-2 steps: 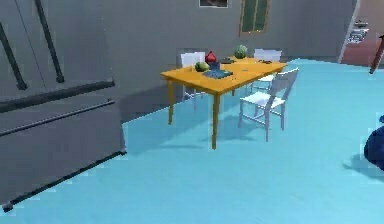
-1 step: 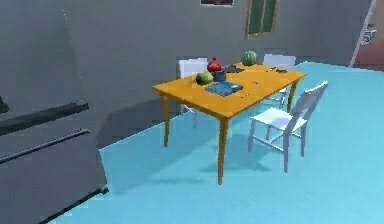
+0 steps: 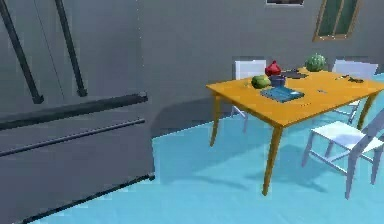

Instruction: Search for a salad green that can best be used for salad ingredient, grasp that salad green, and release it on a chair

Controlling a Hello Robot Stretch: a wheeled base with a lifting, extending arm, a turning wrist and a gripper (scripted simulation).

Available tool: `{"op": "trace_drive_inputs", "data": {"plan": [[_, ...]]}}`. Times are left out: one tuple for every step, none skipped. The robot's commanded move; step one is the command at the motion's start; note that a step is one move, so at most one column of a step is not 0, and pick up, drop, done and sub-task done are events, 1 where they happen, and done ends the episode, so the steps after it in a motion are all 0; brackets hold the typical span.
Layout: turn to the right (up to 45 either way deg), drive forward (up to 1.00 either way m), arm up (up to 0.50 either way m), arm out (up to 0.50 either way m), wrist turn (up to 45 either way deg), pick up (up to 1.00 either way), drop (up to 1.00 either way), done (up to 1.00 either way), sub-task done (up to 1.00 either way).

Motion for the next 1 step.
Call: {"op": "trace_drive_inputs", "data": {"plan": [[0.0, 1.00, 0.00, 0.00, 0.0, 0.00, 0.00, 0.00, 0.00]]}}
